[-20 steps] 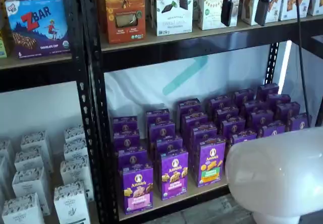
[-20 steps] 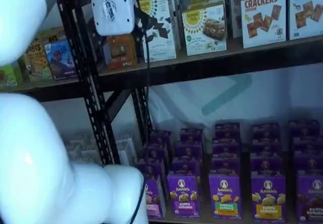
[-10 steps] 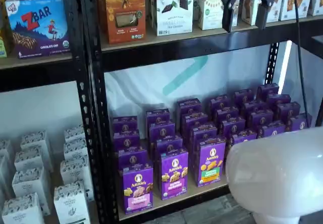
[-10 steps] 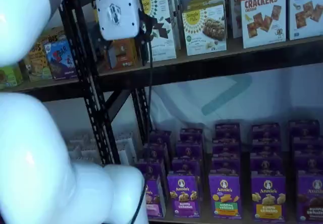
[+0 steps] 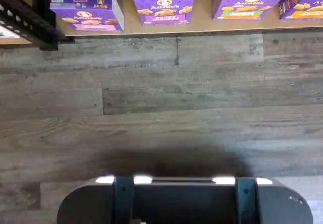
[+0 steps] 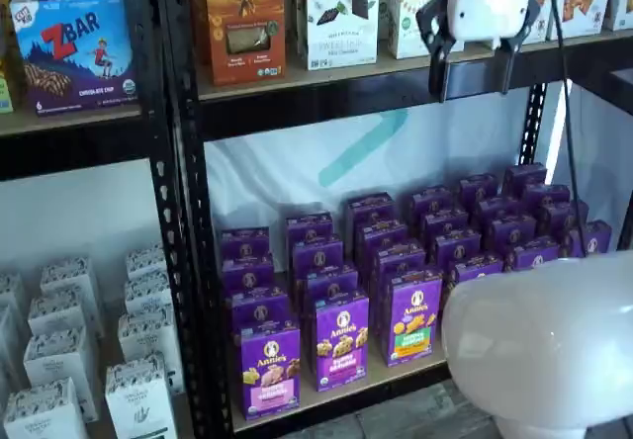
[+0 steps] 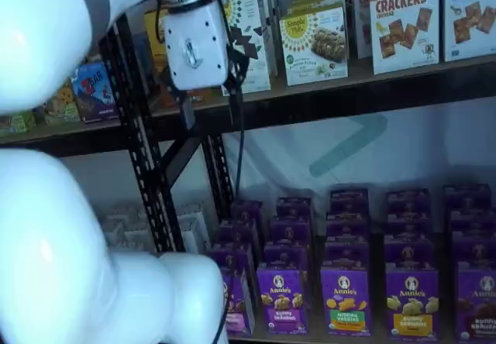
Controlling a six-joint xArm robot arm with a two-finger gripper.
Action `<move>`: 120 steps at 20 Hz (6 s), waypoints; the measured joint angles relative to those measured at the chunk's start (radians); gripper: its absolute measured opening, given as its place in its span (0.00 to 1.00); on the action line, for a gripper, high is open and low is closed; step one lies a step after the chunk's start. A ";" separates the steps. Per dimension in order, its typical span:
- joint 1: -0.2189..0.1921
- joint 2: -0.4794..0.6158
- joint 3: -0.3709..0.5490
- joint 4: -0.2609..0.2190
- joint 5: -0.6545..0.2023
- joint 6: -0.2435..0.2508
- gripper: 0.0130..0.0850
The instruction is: Pick up the purple box with a pink patch in the middle, on the bottom shelf, the first box from the left
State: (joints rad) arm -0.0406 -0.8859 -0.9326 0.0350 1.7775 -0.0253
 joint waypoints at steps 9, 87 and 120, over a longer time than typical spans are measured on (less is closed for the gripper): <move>0.012 -0.021 0.180 0.007 -0.182 0.008 1.00; 0.290 0.941 0.349 -0.110 -1.344 0.348 1.00; 0.348 1.256 0.102 -0.066 -1.425 0.366 1.00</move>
State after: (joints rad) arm 0.3075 0.3703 -0.8310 -0.0310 0.3526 0.3408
